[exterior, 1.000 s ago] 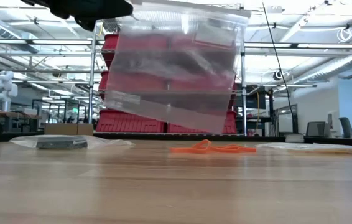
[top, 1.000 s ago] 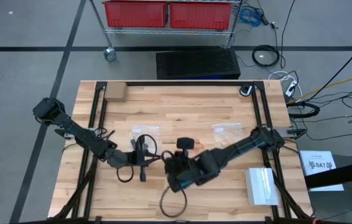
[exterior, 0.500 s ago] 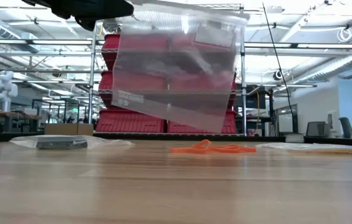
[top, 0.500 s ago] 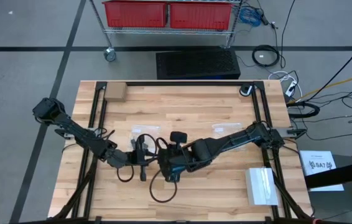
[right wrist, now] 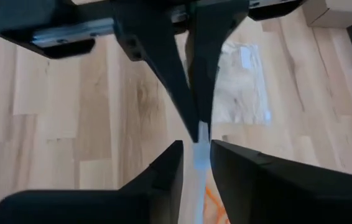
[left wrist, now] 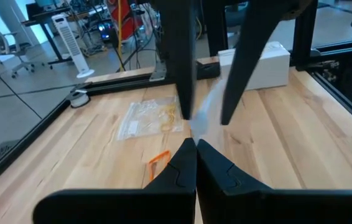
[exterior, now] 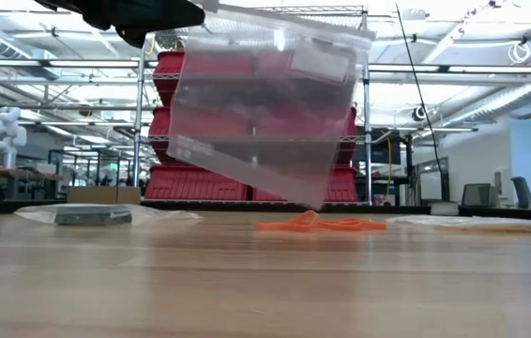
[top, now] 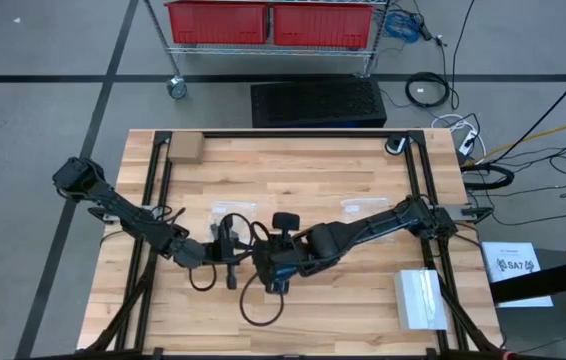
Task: Sort rubber bands
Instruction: Open the transparent zip bag
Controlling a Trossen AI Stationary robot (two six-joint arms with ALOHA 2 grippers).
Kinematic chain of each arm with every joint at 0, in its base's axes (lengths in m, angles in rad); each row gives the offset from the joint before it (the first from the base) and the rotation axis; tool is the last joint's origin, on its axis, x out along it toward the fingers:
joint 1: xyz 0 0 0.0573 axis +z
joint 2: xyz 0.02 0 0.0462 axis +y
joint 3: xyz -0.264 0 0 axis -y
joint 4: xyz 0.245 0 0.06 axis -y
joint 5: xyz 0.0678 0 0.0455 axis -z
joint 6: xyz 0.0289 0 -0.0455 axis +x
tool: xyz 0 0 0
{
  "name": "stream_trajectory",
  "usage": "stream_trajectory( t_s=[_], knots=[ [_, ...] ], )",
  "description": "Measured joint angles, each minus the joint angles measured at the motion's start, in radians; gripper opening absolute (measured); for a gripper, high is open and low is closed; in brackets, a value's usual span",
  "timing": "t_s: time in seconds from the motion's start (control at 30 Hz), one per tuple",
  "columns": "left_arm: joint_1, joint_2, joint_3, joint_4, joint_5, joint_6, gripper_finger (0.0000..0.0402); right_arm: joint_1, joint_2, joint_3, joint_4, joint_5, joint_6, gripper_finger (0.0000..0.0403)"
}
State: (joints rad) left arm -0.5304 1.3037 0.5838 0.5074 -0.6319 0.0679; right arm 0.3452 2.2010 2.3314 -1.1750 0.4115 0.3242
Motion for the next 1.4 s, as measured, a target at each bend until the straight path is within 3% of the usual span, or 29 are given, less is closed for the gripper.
stream_trajectory(
  t_s=[0.3, 0.57, 1.03, 1.4],
  knots=[
    [0.0, -0.001, 0.0, 0.003, 0.0, 0.0, 0.0, -0.006, 0.011, 0.0, -0.009, 0.009, 0.001, 0.0094],
    [0.0, -0.001, 0.0, 0.002, -0.001, 0.0, 0.0, -0.005, 0.011, 0.0, -0.023, 0.009, -0.017, 0.0011],
    [0.054, -0.028, 0.0, -0.027, -0.042, 0.045, 0.0, 0.009, 0.01, -0.003, -0.299, 0.02, 0.101, 0.001],
    [0.161, -0.028, -0.022, -0.049, 0.065, 0.045, 0.0, -0.021, 0.01, -0.119, -0.398, 0.027, 0.135, 0.0008]
  ],
)
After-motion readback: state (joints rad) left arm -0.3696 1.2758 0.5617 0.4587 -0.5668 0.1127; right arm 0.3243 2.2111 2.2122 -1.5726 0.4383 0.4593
